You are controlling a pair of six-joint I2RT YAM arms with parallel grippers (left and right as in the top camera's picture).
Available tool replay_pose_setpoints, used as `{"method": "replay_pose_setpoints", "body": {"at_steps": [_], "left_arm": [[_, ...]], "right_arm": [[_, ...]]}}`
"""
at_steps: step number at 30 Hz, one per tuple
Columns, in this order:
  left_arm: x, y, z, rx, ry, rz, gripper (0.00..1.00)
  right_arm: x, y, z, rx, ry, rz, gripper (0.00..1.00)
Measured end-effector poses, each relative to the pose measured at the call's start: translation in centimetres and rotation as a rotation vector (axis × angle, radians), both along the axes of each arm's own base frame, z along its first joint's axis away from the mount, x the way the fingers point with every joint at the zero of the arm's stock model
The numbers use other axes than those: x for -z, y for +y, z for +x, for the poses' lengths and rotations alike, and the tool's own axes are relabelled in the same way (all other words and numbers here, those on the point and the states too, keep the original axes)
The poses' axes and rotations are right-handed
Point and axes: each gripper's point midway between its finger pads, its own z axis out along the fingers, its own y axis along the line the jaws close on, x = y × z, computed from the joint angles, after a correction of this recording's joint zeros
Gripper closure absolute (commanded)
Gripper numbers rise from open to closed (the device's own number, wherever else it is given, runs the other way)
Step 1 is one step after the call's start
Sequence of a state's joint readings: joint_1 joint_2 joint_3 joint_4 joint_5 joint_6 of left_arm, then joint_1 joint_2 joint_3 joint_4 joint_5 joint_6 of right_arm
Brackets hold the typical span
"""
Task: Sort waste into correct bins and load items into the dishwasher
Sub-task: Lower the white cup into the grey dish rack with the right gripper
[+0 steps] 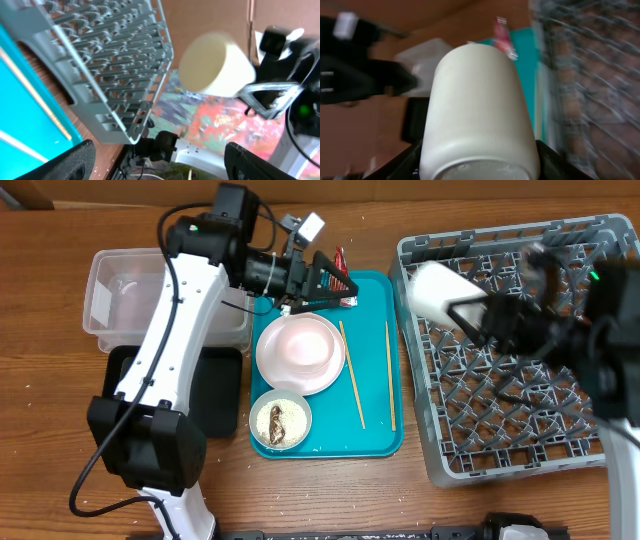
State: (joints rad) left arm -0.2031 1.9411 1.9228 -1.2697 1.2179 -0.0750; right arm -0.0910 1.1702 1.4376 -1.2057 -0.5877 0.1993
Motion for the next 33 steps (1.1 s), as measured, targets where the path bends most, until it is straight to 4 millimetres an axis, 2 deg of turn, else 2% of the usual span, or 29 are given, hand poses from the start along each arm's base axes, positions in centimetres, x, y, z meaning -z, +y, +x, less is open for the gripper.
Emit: {"method": "replay_pose_setpoints", "body": {"at_steps": [2, 6, 13, 20, 21, 23, 25, 30, 33], "left_arm": [[0.2, 0.5, 0.3, -0.015, 0.006, 0.014, 0.19], [0.9, 1.2, 0.7, -0.039, 0.0, 0.055, 0.23], [2.2, 1.6, 1.0, -0.058, -0.01, 0.138, 0.24], [2.6, 2.0, 0.8, -0.065, 0.006, 0.174, 0.26], [2.5, 2.1, 0.8, -0.068, 0.006, 0.187, 0.26], [2.2, 2.4, 0.8, -0.078, -0.007, 0.217, 0.26], [1.4, 2.9, 1.0, -0.094, -0.037, 0.262, 0.26], [-0.5, 5.5, 0.9, -0.167, -0.12, 0.457, 0.26], [-1.1, 7.5, -0.6, -0.202, -0.139, 0.592, 0.31]], "right_arm": [[2.1, -2.0, -2.4, 0.108, 0.139, -0.077, 0.51], [5.6, -4.3, -6.5, 0.237, 0.405, -0.182, 0.51], [9.6, -5.7, -8.4, 0.319, 0.605, -0.242, 0.51], [13.6, -6.1, -7.8, 0.363, 0.651, -0.243, 0.45], [14.1, -6.0, -7.7, 0.364, 0.656, -0.241, 0.42], [14.7, -5.6, -7.7, 0.351, 0.659, -0.242, 0.26], [15.0, -5.1, -7.6, 0.335, 0.655, -0.247, 0.16], [15.2, -4.3, -6.5, 0.327, 0.615, -0.258, 0.15], [14.9, -4.6, -5.3, 0.351, 0.568, -0.257, 0.15]]}}
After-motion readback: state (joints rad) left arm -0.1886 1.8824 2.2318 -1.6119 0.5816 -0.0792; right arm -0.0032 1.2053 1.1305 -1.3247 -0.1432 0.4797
